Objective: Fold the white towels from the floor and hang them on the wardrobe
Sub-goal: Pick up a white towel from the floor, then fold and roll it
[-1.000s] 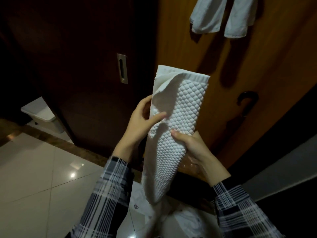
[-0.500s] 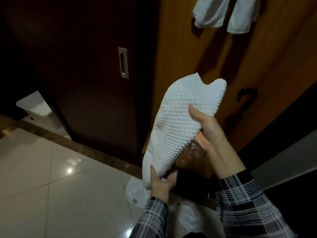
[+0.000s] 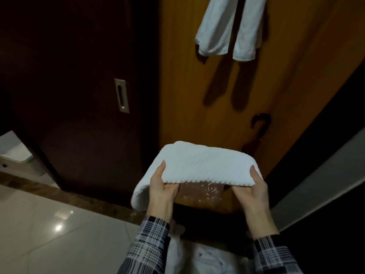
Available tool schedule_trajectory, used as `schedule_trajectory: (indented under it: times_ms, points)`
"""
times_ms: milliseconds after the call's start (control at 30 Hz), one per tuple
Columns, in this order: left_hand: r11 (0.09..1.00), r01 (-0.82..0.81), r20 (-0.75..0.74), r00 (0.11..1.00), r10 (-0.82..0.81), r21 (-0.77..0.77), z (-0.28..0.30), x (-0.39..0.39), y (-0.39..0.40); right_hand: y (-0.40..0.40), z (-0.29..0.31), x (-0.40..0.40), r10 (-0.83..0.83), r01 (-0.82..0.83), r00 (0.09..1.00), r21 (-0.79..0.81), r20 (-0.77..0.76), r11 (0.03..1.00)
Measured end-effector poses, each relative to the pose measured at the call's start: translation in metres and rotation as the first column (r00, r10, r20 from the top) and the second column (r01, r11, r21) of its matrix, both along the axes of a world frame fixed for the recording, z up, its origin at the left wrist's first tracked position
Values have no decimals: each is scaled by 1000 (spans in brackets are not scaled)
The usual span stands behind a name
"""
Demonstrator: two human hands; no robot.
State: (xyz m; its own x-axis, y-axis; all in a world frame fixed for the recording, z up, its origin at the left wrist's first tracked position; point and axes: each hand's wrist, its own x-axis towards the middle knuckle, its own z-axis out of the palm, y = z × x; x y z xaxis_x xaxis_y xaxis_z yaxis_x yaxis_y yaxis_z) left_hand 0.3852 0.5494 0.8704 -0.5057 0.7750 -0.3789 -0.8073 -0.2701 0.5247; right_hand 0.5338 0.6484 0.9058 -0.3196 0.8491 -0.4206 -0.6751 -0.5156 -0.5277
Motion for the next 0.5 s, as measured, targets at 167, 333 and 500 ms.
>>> schedule_trajectory:
  times_ms: [167, 333, 500]
  points:
    - [984, -156, 335, 935, 118, 91, 54, -36, 46, 29, 42, 5, -101, 106, 994, 107, -44, 989]
    - [985, -98, 181, 981, 71, 145, 128, -57, 81, 60, 132, -1, -154, 180, 978, 190, -141, 965]
    - [953, 24, 9, 1000, -28, 304, 231, -69, 127, 91, 225, 0, -196, 251, 953, 236, -233, 939]
